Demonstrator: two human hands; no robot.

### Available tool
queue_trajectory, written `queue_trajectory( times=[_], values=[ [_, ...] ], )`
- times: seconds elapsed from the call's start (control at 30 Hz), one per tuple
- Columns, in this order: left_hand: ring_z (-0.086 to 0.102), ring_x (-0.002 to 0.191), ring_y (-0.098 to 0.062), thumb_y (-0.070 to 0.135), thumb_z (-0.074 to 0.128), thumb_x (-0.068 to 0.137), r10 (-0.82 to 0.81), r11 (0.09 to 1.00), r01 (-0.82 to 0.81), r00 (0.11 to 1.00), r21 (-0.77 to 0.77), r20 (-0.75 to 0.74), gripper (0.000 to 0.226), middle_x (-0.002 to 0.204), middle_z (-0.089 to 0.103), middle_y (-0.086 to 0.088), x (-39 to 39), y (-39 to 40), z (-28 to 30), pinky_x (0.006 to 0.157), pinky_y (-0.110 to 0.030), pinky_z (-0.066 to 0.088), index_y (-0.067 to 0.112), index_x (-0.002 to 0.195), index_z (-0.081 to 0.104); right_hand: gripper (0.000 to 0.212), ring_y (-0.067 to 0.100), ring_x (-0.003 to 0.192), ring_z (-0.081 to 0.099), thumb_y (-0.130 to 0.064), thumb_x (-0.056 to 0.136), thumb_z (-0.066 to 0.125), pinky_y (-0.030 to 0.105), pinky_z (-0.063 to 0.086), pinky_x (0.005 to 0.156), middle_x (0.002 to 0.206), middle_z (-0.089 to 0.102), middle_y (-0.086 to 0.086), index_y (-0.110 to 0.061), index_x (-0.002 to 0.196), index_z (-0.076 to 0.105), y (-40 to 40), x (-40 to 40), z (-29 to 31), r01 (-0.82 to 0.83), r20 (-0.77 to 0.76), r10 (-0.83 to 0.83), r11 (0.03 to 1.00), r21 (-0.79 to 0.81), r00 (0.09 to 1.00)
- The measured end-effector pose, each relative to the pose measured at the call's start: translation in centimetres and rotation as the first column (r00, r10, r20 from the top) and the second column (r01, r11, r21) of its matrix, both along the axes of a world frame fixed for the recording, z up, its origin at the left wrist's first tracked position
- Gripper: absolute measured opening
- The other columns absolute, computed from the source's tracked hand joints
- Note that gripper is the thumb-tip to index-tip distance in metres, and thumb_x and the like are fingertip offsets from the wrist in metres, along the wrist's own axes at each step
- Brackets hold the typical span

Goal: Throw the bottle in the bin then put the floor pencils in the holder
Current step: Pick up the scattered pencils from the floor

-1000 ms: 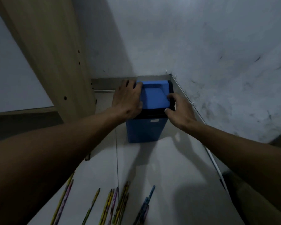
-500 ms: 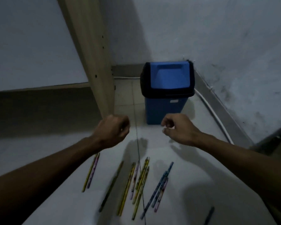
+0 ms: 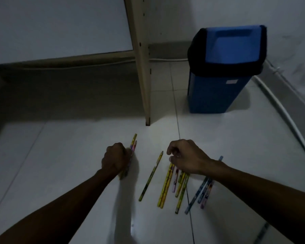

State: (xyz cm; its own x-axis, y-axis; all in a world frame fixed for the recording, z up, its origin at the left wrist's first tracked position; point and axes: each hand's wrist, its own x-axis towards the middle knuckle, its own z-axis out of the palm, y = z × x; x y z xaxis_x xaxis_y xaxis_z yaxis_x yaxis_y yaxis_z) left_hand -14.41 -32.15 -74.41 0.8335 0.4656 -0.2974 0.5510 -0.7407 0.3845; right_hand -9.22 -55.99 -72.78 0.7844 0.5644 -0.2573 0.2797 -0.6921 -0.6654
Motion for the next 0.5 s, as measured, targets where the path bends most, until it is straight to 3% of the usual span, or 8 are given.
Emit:
queue_trajectory(
  times=[0.1,0.23,0.3,0.4,0.5],
  values=[
    [0.067,0.086,-0.035,0.028,0.057,0.089,0.017,0.999,-0.019,0.999,-0.050,-0.033,0.026,0.095,0.069,-0.018,-0.3,0.2,-1.3,0.073,-0.039,0.056,0.004,0.093,0.066,0.015,0.015,0.088,0.061,-0.020,0.082,0.064,0.032,0.054,0.079,0.092,0.064,0.000,-0.021,0.096,0.068,0.9,-0.5,-0.7,0.038,-0.007,-0.038,0.999,0.009,0.999],
    [0.063,0.097,-0.035,0.030,0.057,0.092,0.017,0.999,-0.017,1.000,-0.027,0.005,0.027,0.103,0.067,-0.015,-0.8,-0.6,-1.9,0.073,-0.035,0.050,0.005,0.102,0.064,0.011,0.016,0.080,0.067,-0.014,0.083,0.066,0.033,0.057,0.075,0.086,0.069,0.005,-0.017,0.093,0.069,1.7,-0.9,-1.3,0.070,-0.056,-0.069,0.997,0.023,0.996],
    [0.063,0.096,-0.033,0.032,0.060,0.091,0.036,0.998,-0.036,0.999,-0.050,-0.001,0.030,0.101,0.066,-0.014,-0.6,-0.8,-2.0,0.069,-0.031,0.045,0.004,0.100,0.067,0.010,0.016,0.077,0.068,-0.013,0.083,0.066,0.030,0.057,0.071,0.083,0.070,0.005,-0.017,0.091,0.069,1.9,-1.1,-1.6,0.076,-0.090,-0.074,0.997,0.022,0.993],
    [0.066,0.090,-0.031,0.034,0.063,0.087,0.055,0.992,-0.056,0.998,-0.112,-0.016,0.033,0.099,0.069,-0.016,-0.4,-0.9,-2.4,0.070,-0.035,0.052,0.005,0.098,0.073,0.009,0.015,0.072,0.068,-0.011,0.084,0.066,0.024,0.053,0.065,0.079,0.070,0.004,-0.019,0.087,0.068,2.3,-1.6,-2.0,0.088,-0.109,-0.084,0.996,0.034,0.990],
    [0.068,0.086,-0.028,0.035,0.070,0.082,0.104,0.980,-0.102,0.995,-0.171,0.002,0.030,0.091,0.072,-0.013,-0.2,-0.8,-2.8,0.067,-0.031,0.050,0.008,0.094,0.076,0.011,0.018,0.073,0.070,-0.010,0.083,0.065,0.027,0.055,0.065,0.080,0.071,0.006,-0.020,0.084,0.067,2.5,-2.0,-2.4,0.096,-0.120,-0.089,0.994,0.050,0.989]
  ],
)
